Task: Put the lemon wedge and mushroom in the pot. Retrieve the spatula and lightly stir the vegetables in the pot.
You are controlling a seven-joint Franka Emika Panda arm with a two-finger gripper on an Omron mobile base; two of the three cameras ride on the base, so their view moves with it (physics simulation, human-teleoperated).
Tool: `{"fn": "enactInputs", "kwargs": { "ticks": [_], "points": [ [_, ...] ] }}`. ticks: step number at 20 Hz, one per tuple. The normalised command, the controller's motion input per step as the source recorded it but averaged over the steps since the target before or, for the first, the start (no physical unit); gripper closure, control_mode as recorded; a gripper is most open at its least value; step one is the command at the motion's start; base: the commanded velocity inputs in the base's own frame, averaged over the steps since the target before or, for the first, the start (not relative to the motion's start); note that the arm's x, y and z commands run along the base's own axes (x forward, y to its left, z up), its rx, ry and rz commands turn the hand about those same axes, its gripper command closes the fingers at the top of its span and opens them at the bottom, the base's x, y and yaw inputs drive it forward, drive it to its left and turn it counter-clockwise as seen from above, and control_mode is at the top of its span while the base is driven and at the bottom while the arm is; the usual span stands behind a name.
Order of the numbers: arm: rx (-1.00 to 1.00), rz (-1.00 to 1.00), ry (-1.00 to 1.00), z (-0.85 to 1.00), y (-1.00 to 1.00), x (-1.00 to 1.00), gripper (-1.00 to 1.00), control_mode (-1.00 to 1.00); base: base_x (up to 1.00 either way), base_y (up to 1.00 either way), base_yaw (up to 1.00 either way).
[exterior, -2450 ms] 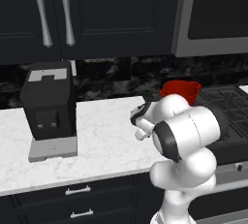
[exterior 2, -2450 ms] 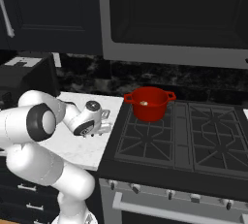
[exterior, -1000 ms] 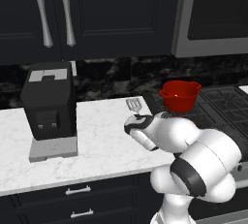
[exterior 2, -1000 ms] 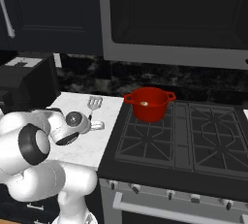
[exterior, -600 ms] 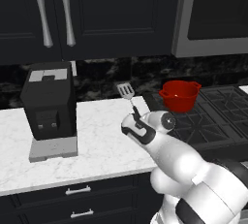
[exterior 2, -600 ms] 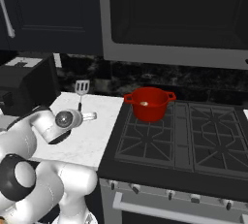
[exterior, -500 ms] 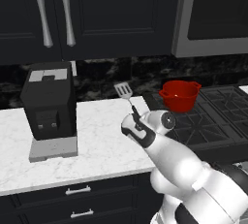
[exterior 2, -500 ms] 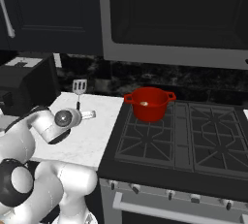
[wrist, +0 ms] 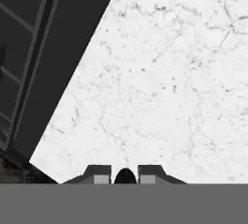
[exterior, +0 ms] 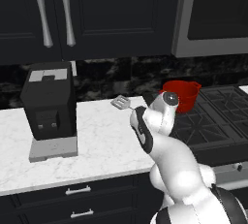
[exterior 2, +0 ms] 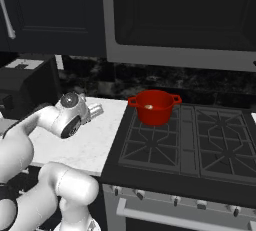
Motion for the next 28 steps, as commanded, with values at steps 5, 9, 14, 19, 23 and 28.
{"fn": "enactInputs", "kwargs": {
  "ticks": [5, 9, 14, 19, 23, 28],
  "points": [
    [-0.42, -0.02, 0.31, 1.00, 0.04, -0.15, 1.00, -1.00, 0.00, 0.00, 0.00],
    [-0.56, 0.00, 0.03, 1.00, 0.16, -0.23, 1.00, -1.00, 0.00, 0.00, 0.00],
    [-0.63, 0.00, 0.04, 0.91, 0.05, -0.09, 1.00, -1.00, 0.00, 0.00, 0.00],
    [-0.64, 0.09, 0.15, 0.21, -0.01, -0.19, 1.00, -1.00, 0.00, 0.00, 0.00],
    [-0.55, 0.19, 0.17, 0.00, -0.22, -0.30, 1.00, -1.00, 0.00, 0.00, 0.00],
    [-0.31, 0.37, 0.00, 0.02, -0.60, -0.28, 1.00, -1.00, 0.00, 0.00, 0.00]
  ]
}}
